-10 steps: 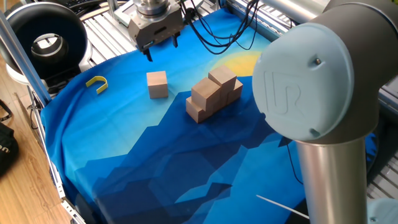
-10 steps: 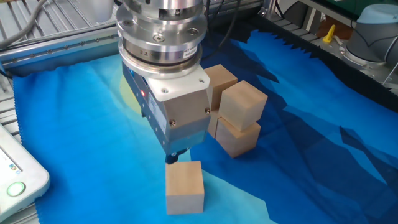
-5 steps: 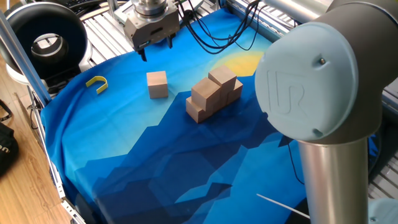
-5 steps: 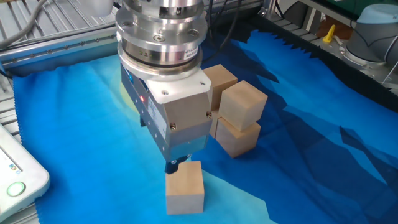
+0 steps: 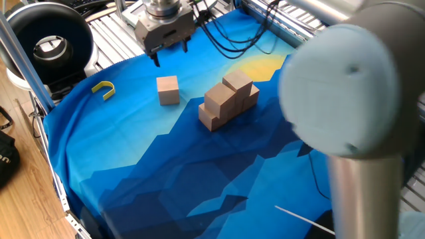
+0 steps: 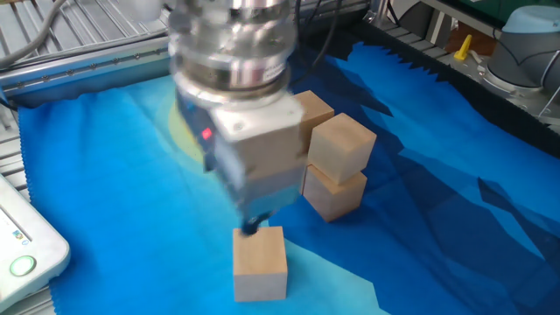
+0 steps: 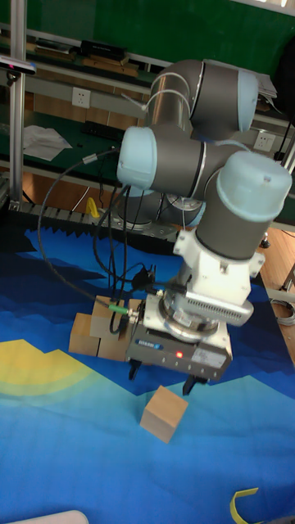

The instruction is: Stack the blocks into a pyramid shape

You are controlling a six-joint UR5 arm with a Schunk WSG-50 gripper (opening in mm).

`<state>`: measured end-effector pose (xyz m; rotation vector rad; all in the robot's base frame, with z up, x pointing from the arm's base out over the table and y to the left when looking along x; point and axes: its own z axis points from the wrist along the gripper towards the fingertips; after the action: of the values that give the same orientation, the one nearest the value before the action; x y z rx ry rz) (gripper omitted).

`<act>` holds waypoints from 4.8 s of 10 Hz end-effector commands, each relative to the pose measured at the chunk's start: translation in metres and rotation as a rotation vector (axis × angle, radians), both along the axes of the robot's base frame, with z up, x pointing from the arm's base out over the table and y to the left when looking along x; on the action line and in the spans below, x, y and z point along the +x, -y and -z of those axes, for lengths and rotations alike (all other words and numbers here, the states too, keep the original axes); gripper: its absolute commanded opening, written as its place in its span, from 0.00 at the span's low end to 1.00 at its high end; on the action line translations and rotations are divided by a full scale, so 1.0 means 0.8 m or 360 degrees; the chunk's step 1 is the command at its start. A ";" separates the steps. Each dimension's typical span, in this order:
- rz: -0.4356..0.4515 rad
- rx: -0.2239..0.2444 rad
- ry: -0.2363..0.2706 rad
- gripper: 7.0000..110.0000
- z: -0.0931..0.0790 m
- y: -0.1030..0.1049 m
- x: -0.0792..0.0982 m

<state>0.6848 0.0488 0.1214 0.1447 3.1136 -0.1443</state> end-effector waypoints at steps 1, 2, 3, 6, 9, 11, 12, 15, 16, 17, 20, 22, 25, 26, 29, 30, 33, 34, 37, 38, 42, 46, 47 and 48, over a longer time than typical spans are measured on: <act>0.0004 0.0001 -0.0033 0.00 -0.032 -0.012 -0.083; 0.0000 -0.0018 -0.0041 0.00 -0.033 -0.012 -0.089; -0.0022 0.0004 -0.0043 0.00 -0.030 -0.016 -0.072; -0.0354 0.0073 0.0037 0.00 -0.007 -0.026 0.006; -0.0437 0.0197 -0.0065 1.00 -0.008 -0.043 -0.020; -0.0069 -0.0079 -0.0087 1.00 -0.014 0.003 -0.023; -0.0080 -0.0121 -0.0072 1.00 -0.019 0.005 -0.020; -0.0038 -0.0021 -0.0048 0.00 -0.017 -0.017 -0.019; -0.0024 0.0026 -0.0051 0.00 -0.016 -0.026 -0.019; -0.0034 0.0033 -0.0052 0.00 -0.016 -0.028 -0.020; -0.0332 0.0211 -0.0067 0.00 -0.020 -0.059 -0.025; -0.0233 0.0100 -0.0084 0.00 -0.023 -0.044 -0.027; -0.0189 0.0112 -0.0083 0.00 -0.022 -0.046 -0.027; -0.0139 0.0091 -0.0103 0.00 -0.022 -0.042 -0.030; -0.0052 0.0056 -0.0104 0.00 -0.023 -0.036 -0.031; -0.0060 0.0063 -0.0100 0.00 -0.023 -0.038 -0.032; -0.0052 0.0064 -0.0129 0.00 -0.023 -0.044 -0.053; -0.0029 0.0061 -0.0142 0.00 -0.025 -0.049 -0.066; -0.0055 0.0145 -0.0264 0.00 -0.030 -0.069 -0.125; -0.0093 0.0186 -0.0351 0.00 -0.031 -0.075 -0.147; -0.0213 0.0302 -0.0405 0.00 0.038 -0.080 -0.147; -0.0360 0.0199 -0.0613 0.00 0.039 -0.036 -0.193; -0.0368 0.0201 -0.0655 0.00 0.034 -0.034 -0.201; -0.0360 0.0198 -0.0660 0.00 0.033 -0.033 -0.202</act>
<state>0.5375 0.0815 0.0917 -0.2255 3.4688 0.0265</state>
